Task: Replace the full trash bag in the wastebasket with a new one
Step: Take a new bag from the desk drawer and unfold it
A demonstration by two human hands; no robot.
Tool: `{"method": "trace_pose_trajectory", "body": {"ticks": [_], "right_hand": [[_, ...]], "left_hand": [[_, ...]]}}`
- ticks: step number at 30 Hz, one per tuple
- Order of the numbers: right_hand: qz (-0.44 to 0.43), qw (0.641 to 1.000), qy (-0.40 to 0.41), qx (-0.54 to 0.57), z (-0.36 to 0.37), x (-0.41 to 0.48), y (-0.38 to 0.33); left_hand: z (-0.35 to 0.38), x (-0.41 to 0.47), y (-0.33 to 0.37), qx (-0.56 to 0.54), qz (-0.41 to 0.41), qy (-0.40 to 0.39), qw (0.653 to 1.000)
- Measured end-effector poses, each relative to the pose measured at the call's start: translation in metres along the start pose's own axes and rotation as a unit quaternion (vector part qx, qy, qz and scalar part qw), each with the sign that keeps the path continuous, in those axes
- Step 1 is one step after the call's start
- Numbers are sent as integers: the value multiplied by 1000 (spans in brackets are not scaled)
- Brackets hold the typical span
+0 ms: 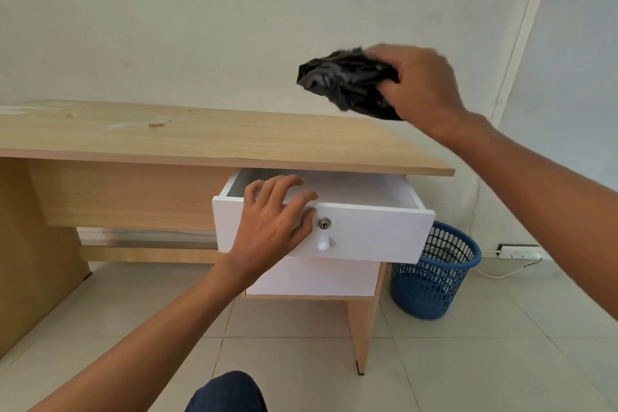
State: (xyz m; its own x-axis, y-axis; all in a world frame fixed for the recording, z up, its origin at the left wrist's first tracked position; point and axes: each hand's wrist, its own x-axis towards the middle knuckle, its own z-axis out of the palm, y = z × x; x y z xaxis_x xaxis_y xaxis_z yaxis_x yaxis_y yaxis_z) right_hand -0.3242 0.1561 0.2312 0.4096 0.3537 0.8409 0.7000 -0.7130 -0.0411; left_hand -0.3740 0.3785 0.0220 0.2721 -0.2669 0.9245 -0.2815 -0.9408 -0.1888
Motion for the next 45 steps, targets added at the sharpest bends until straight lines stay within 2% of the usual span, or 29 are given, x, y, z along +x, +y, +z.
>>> {"method": "trace_pose_trajectory", "body": {"ticks": [1,4,5,9,13,16,20,26,34,39,42,45], "right_hand": [[3,999,-38,-34,11,-4,3],[36,969,-237,-68,55,-30,16],[40,962,-262,-64,66,-40,18],[31,977,-210,-16,86,-59,22],[42,958,-283,-19,89,-52,26],[72,946,-315,-7,89,-45,28],[94,934,-343,-15,93,-38,27],[85,947,-310,-22,108,-39,35],[86,958,-272,-12,118,-41,37],[63,962,-265,-28,121,-43,39],[47,964,-260,-40,122,-43,40],[38,966,-253,-41,124,-44,40]], "left_hand": [[3,-2,1,3,13,5,1000],[11,-16,12,7,65,12,998],[13,-23,16,5,74,17,997],[25,-54,16,7,53,11,999],[44,-65,14,78,75,-1,994],[52,-55,14,61,54,-6,997],[69,-35,6,14,-15,-19,1000],[99,-15,-1,28,-63,-74,995],[122,-1,-15,69,-74,-174,980],[115,5,-13,45,-85,-218,971],[98,13,-6,-43,-117,-179,976],[68,19,-2,-102,-61,-74,990]]}}
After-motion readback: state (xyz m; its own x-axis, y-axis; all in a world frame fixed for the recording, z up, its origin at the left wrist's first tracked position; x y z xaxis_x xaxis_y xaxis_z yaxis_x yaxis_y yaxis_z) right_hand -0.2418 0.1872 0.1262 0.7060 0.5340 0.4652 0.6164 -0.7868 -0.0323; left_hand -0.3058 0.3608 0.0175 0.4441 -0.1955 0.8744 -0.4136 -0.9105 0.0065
